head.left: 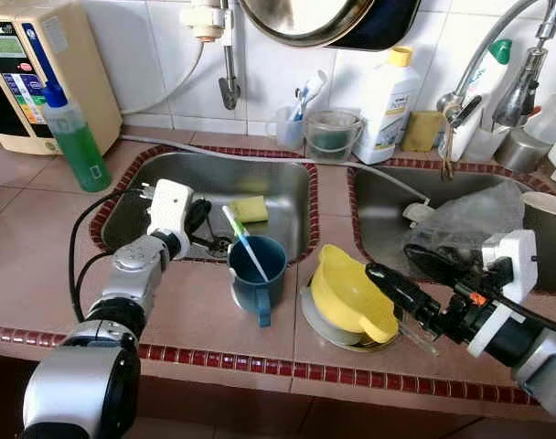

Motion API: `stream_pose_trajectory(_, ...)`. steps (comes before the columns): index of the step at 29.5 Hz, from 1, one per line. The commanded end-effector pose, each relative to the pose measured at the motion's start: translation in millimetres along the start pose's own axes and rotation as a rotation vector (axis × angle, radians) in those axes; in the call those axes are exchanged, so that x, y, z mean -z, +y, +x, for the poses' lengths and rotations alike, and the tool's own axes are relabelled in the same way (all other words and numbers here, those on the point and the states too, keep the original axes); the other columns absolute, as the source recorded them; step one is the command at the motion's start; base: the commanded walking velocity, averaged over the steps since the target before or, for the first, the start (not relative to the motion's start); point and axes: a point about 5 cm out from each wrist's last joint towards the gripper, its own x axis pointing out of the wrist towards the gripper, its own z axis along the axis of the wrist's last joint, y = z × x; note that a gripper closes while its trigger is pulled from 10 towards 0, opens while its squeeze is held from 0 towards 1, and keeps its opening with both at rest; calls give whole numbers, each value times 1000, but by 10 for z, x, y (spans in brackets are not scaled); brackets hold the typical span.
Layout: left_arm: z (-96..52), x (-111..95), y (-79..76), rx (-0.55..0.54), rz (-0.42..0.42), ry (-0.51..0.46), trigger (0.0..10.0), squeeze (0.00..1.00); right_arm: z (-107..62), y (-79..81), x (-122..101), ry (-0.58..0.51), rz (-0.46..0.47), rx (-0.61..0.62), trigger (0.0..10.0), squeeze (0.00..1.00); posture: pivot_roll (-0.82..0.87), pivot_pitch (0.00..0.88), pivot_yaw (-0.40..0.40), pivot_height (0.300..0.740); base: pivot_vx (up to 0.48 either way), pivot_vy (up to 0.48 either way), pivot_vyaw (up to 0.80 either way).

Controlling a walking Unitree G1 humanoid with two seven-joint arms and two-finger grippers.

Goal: Kitchen organization

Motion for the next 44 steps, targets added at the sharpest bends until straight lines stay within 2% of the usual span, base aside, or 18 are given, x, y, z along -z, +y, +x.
stream_pose_trajectory(1,18,-52,34,-14,8,3,10000,0,-14,23,-68,-25,-12,-4,10000,0,-155,0,39,740,0,0,0)
stream_pose_trajectory(10,24,-61,45,-18,5,10,10000,0,-39,13,-104,-51,5,8,10000,0,-166,0,50,740,0,0,0)
stream_pose_trajectory(11,27,-65,41,-17,4,9,10000,471,-41,13,-107,-53,7,10,10000,0,-167,0,51,740,0,0,0)
stream_pose_trajectory(12,29,-68,38,-15,3,8,10000,471,-42,13,-108,-55,9,11,10000,0,-168,0,53,740,0,0,0)
stream_pose_trajectory(13,34,-74,28,-6,5,5,10000,667,-42,14,-114,-60,11,12,10000,0,-168,0,51,740,0,0,0)
stream_pose_trajectory(14,37,-78,20,0,7,3,10000,1000,-43,15,-118,-64,13,12,10000,0,-168,0,51,740,0,0,0)
stream_pose_trajectory(24,54,-96,6,0,-20,-1,10000,1000,-6,50,-126,-86,30,4,10000,0,-169,0,56,740,0,0,0)
stream_pose_trajectory(33,51,-111,43,-25,-9,5,10000,1000,13,41,-133,-98,33,10,10000,0,-160,0,54,740,0,0,0)
stream_pose_trajectory(34,50,-114,47,-28,-2,5,10000,59,16,39,-133,-99,33,11,10000,0,-157,0,54,740,0,0,0)
stream_pose_trajectory(35,50,-116,51,-30,-9,4,10000,59,19,36,-134,-100,32,12,10000,0,-155,0,54,740,0,0,0)
stream_pose_trajectory(36,48,-120,59,-33,-19,1,10000,0,22,35,-135,-104,31,11,10000,0,-153,0,54,740,0,0,0)
stream_pose_trajectory(41,35,-153,119,-55,-76,-20,10000,0,69,54,-124,-145,1,7,10000,0,-132,0,49,740,0,0,0)
stream_pose_trajectory(43,19,-173,167,-71,-113,-36,10000,0,136,68,-67,-144,-10,20,10000,0,-124,0,48,740,0,0,0)
stream_pose_trajectory(44,6,-180,195,-81,-102,-39,10000,0,185,72,-49,-163,-33,43,10000,0,-115,0,46,740,0,0,0)
